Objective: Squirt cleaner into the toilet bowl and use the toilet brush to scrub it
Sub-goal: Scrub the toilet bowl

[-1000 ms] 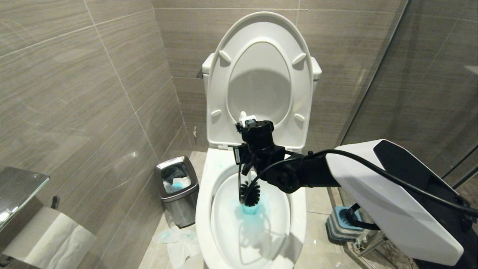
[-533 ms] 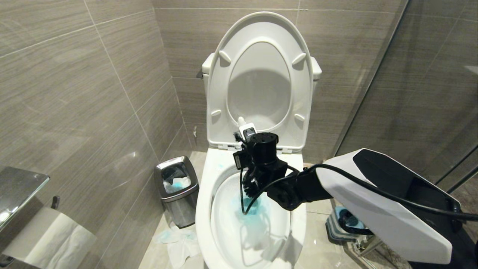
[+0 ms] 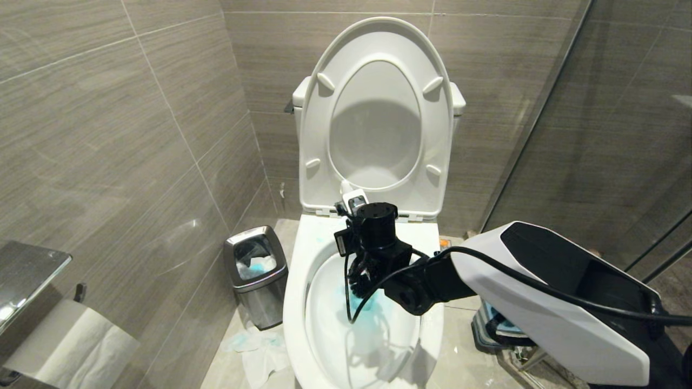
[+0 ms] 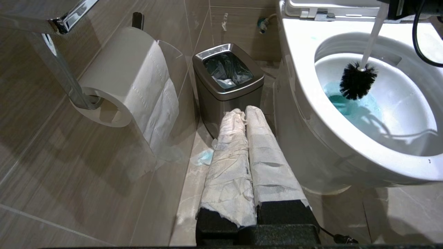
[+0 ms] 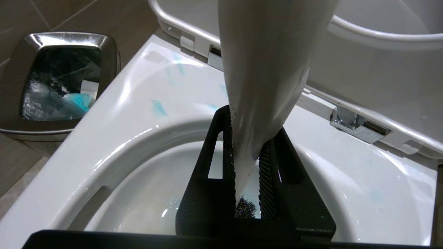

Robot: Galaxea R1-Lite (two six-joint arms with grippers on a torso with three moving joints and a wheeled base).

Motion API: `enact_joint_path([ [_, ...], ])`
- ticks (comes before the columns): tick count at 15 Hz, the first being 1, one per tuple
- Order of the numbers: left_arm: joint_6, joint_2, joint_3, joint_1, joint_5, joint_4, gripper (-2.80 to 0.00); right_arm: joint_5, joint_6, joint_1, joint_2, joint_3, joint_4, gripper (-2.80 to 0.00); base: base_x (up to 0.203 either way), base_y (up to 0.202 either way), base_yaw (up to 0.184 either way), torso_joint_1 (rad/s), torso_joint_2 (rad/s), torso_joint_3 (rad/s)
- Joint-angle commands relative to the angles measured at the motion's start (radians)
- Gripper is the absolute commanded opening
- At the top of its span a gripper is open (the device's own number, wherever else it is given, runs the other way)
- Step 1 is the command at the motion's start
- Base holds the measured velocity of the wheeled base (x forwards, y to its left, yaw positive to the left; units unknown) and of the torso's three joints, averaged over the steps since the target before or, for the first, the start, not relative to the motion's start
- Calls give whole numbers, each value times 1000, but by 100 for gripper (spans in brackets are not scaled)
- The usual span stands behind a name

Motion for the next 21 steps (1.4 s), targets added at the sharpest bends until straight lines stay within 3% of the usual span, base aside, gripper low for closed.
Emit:
enact_joint_path([
  [1, 1, 1, 0, 0, 0, 0, -280, -2, -1, -2, 24, -7, -2, -280, 0, 0, 0, 0, 0, 0],
  [14, 1, 1, 0, 0, 0, 0, -280, -1, 48, -26, 135, -108, 97, -280, 0, 0, 0, 0, 0, 0],
  [21, -1, 1, 0, 0, 0, 0, -280, -6, 50, -14, -53, -64, 144, -280, 0, 0, 0, 0, 0, 0],
])
